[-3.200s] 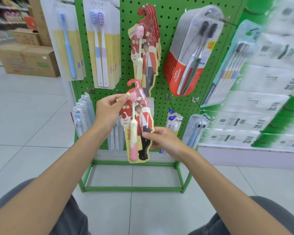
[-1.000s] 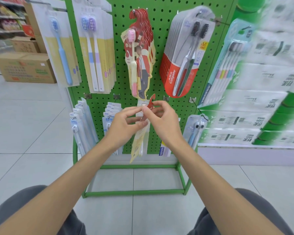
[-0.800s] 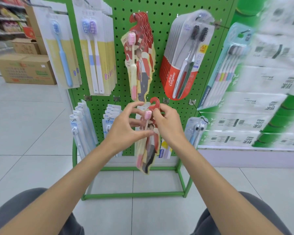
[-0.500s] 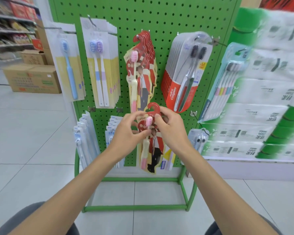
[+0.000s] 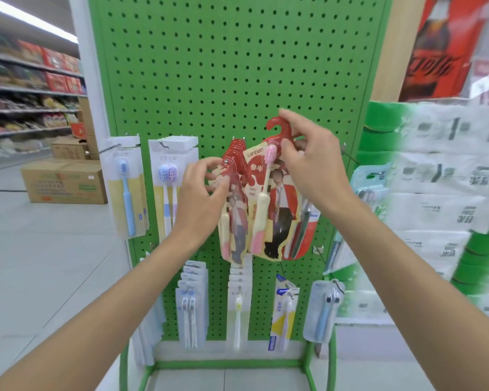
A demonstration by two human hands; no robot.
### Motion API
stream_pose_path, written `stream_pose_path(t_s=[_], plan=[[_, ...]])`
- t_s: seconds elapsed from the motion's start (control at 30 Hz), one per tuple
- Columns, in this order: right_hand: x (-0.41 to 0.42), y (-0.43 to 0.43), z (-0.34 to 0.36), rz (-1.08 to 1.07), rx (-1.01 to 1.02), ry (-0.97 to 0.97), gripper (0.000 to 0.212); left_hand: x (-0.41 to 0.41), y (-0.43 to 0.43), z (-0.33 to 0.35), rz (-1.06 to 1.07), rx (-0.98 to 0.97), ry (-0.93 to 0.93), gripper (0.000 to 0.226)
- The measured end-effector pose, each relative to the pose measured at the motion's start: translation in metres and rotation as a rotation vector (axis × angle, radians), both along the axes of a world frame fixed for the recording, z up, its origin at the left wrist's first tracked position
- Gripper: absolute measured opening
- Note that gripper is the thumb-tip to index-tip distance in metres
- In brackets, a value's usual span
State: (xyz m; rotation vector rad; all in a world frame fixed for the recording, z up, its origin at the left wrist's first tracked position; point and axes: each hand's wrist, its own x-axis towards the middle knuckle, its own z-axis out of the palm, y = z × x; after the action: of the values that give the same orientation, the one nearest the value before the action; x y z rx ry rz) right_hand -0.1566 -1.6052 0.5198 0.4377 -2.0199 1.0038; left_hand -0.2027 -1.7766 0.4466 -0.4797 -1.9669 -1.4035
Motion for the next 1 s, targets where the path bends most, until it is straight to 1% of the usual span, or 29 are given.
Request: stream_pose_path(t_s=[0.1,0.23,0.4,0.47,0.57,0.73,0.87,1.0], plan=[[-0.010,0.000,0.038,-0.020,0.011,0.062,0.046,-0.011,0.001,0.020,0.034,-0.020,-0.049,0.033],[-0.030,-0.006,0.061,-0.069,0.057,0.090,0.045,-0.022,0.001,0.027,0.020,-0.049,-0.128,0.031],[-0.050,-0.017,0.043,-0.040,0.109,0.008,0.041,-0.026,0.001,0.027,-0.015,-0.077,-0.154,0.023],[-0.057,-0.017,0.033,-0.077,0.143,-0.048,0.043,-0.028,-0.001,0.026,-0.013,-0.085,-0.153,0.024],[-0.066,-0.017,0.016,-0.073,0.185,-0.143,0.044,-0.032,-0.002,0.025,-0.019,-0.073,-0.154,0.024],[-0.074,-0.012,0.011,-0.091,0.192,-0.208,0.041,-0.033,-0.002,0.021,-0.022,-0.059,-0.143,0.025],[-0.072,-0.009,0.010,-0.071,0.304,-0.297,0.036,-0.032,-0.002,0.020,-0.030,-0.043,-0.134,0.023],[-0.076,-0.016,0.003,-0.007,0.340,-0.284,0.035,-0.032,-0.002,0.020,-0.035,-0.032,-0.130,0.022]])
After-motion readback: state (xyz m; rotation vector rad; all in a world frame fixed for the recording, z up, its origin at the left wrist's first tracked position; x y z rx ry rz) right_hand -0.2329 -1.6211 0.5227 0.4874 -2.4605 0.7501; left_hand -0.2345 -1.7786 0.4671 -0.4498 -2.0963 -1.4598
